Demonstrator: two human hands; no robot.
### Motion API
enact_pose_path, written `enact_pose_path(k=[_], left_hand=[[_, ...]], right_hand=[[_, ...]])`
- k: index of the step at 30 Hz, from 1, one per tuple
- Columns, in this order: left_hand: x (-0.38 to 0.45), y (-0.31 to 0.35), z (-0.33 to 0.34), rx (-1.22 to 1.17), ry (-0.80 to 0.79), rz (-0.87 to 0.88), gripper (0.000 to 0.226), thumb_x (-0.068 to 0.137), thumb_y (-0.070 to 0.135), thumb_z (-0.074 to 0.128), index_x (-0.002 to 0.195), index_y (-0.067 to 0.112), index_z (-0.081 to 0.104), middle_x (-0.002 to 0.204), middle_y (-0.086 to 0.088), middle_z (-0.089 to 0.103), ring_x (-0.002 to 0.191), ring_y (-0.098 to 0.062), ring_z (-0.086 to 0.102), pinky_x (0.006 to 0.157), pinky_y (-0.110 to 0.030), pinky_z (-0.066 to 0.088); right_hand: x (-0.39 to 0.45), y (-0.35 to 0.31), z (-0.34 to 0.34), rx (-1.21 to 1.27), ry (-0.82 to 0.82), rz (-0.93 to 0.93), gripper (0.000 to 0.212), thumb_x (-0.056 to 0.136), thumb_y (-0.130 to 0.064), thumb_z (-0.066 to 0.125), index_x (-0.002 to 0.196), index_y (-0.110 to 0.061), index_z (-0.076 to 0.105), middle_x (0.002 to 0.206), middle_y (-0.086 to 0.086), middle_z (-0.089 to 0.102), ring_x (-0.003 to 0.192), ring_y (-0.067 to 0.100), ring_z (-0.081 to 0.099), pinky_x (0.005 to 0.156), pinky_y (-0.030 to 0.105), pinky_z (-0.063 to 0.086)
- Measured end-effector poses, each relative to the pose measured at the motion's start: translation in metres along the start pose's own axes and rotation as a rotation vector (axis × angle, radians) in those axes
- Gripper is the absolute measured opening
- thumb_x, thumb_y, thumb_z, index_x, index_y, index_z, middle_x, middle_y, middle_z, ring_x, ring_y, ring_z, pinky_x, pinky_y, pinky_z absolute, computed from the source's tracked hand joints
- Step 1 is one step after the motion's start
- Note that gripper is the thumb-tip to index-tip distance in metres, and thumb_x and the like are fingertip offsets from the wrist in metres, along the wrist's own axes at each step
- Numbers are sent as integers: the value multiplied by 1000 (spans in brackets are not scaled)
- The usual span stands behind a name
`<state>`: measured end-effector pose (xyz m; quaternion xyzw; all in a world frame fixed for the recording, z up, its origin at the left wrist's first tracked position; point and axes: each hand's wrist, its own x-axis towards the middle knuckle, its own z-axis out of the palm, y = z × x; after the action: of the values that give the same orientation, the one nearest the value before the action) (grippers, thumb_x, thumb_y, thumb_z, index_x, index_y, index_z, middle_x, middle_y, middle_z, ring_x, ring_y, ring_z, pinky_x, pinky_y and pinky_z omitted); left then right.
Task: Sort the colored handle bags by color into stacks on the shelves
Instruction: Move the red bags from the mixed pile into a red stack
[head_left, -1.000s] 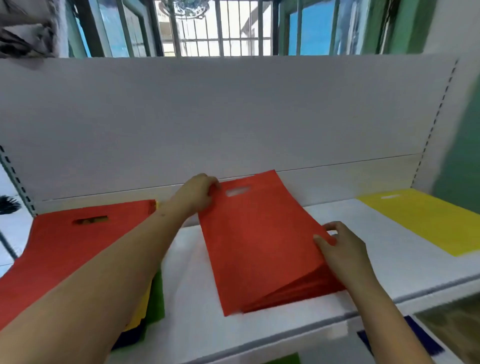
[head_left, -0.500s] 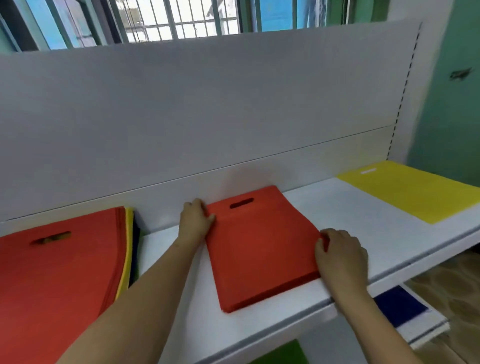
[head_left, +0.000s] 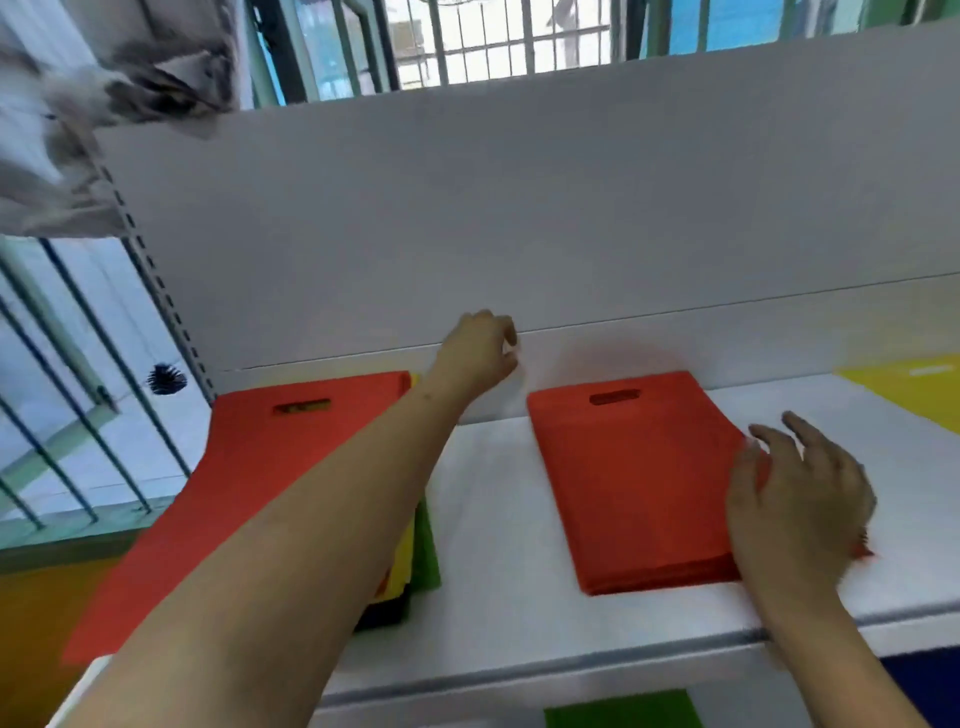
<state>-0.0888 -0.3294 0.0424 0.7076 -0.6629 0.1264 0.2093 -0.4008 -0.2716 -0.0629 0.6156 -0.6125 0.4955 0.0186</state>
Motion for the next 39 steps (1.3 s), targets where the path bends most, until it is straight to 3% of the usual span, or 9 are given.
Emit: enact_pose_path(k=[4,7,12,17,20,25,30,36,39], left_hand=[[-40,-66,-54,120,23,-86,25,86,20,58,110,18,66,111,-9,58,109,-29,51,87,-38,48],[-87,-119,-82,184,26,-223,28,89,22,58,116,18,64,117,-7,56,114,-28,45,90,-43,47],[-159,-184,-115,201,-42,-494,60,89,7,47,147,19,39,146,-10,42,134,-38,26,102,-49,39],[-192,-205,-105,223,-135,-543,65,91,16,48,152,19,26,155,-2,35,135,-36,26,101,-48,40],[-198,-213,-83,360,-83,-546,51,92,22,54,141,15,43,143,-6,48,125,-34,37,90,-42,43],[-192,-203,-68,491,67,-565,19,88,0,46,102,7,57,107,-12,60,103,-31,50,69,-33,28],[-189,-198,-70,549,24,-578,17,89,-1,42,95,7,56,98,-12,62,94,-30,56,66,-34,31],[-191,-211,-66,453,69,-484,24,84,3,53,107,8,55,114,-9,54,100,-30,54,63,-35,33],[-194,-208,-64,469,48,-491,16,85,6,51,97,9,62,102,-9,60,91,-29,59,63,-33,33]], right_hand=[[-37,-92,20,412,-240,-235,31,96,-27,46,117,-13,65,122,4,61,105,14,55,94,16,32],[-73,-152,33,541,-523,-355,29,95,-30,55,124,-27,61,124,-11,59,79,5,56,78,14,35],[-107,-215,38,432,-847,-554,56,91,-62,45,142,-41,38,146,-26,35,123,0,47,93,23,43],[-120,-225,46,279,-1046,-640,68,85,-72,44,146,-44,32,154,-29,18,138,-3,30,107,25,34],[-124,-226,45,274,-1015,-633,63,85,-70,47,143,-46,37,152,-32,22,136,-6,32,103,21,36],[-124,-226,45,305,-983,-602,51,85,-65,53,133,-47,50,143,-36,36,130,-6,40,98,20,40],[-122,-226,48,317,-945,-589,35,90,-58,54,122,-48,60,132,-37,48,121,-5,50,87,18,45],[-121,-221,44,297,-903,-621,23,93,-49,53,113,-49,66,123,-32,58,110,0,58,81,21,50],[-122,-220,42,298,-884,-625,23,94,-48,53,113,-47,66,122,-32,59,109,0,59,81,19,49]])
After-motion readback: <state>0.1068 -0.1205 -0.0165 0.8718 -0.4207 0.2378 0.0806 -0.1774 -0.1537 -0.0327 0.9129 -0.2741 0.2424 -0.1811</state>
